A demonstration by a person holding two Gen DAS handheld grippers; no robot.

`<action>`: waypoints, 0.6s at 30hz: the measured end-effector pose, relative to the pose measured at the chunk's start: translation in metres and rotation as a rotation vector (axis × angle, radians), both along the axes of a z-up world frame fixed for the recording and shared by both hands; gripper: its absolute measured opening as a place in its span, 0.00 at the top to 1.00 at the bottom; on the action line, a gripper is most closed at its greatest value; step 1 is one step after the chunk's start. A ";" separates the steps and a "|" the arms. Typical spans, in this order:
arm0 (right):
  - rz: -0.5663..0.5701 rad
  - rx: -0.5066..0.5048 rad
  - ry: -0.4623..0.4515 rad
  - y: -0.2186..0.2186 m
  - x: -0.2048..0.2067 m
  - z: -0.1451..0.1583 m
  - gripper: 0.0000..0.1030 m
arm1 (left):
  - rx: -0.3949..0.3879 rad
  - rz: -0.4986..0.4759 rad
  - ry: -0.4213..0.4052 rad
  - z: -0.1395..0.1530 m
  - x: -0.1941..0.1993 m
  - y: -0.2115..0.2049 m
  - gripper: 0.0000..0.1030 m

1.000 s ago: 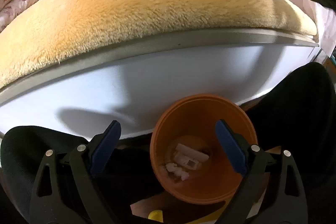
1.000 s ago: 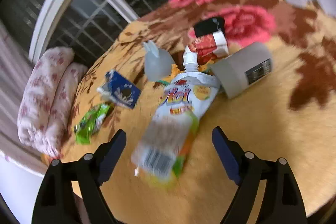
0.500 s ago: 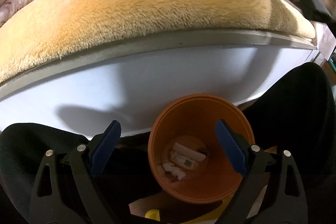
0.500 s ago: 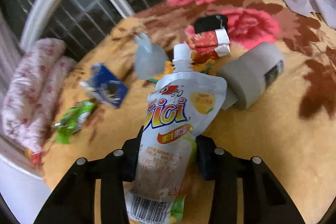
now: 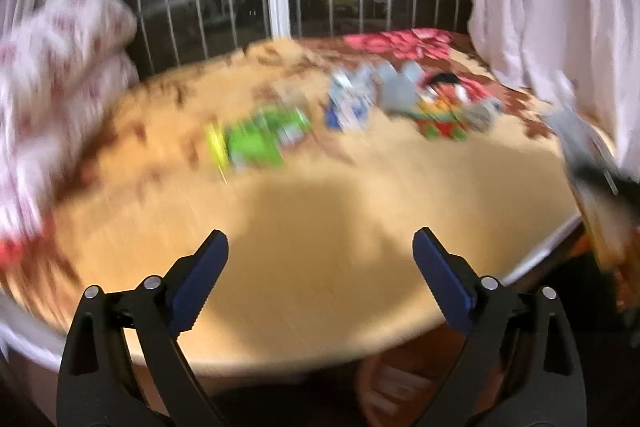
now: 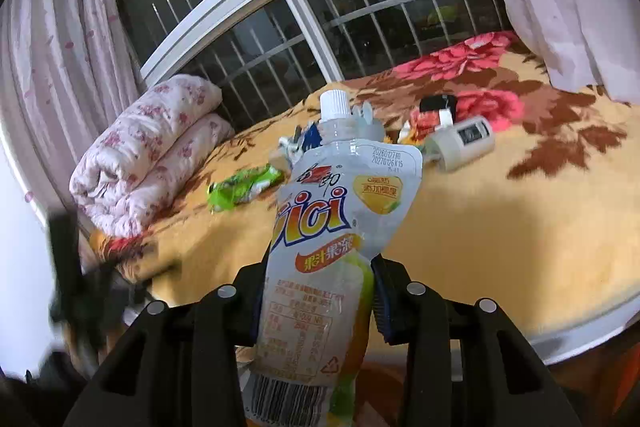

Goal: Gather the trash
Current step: 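Grasp the green snack bag with the left gripper, then carry the juice pouch and green snack bag down over the orange bin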

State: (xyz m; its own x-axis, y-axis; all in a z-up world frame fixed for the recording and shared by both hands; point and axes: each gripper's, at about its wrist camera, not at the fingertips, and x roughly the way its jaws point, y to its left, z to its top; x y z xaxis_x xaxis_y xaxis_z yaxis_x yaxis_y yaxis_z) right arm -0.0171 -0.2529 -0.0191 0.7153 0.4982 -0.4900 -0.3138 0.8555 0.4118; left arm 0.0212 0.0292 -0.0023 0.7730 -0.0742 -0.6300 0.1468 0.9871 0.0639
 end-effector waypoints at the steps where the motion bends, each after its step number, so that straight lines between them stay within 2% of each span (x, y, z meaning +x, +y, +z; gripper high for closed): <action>1: 0.010 -0.012 0.007 0.002 -0.004 -0.004 0.61 | 0.035 -0.009 0.003 0.006 0.016 0.002 0.10; 4: 0.029 -0.032 0.021 0.005 -0.012 -0.012 0.61 | 0.166 -0.024 0.051 0.011 0.071 0.009 0.10; 7: 0.035 -0.038 0.045 0.006 -0.013 -0.021 0.61 | 0.236 -0.026 0.110 0.003 0.113 0.017 0.10; 10: 0.022 -0.041 0.069 0.003 -0.011 -0.028 0.61 | 0.268 -0.027 0.152 -0.009 0.147 0.023 0.10; 16: 0.009 -0.061 0.099 0.002 -0.006 -0.035 0.61 | 0.276 0.006 0.219 -0.037 0.191 0.029 0.10; 17: 0.007 -0.063 0.100 0.002 -0.007 -0.035 0.61 | 0.277 0.014 0.221 -0.042 0.194 0.029 0.19; 18: 0.009 -0.064 0.101 0.003 -0.007 -0.036 0.61 | 0.274 0.011 0.231 -0.045 0.196 0.029 0.46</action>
State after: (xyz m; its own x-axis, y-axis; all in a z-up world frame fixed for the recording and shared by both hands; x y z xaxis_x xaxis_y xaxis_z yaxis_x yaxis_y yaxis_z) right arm -0.0244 -0.2498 -0.0550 0.6564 0.4696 -0.5904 -0.2811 0.8785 0.3862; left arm 0.2173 0.0587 -0.0477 0.6077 0.1288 -0.7837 0.1779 0.9396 0.2924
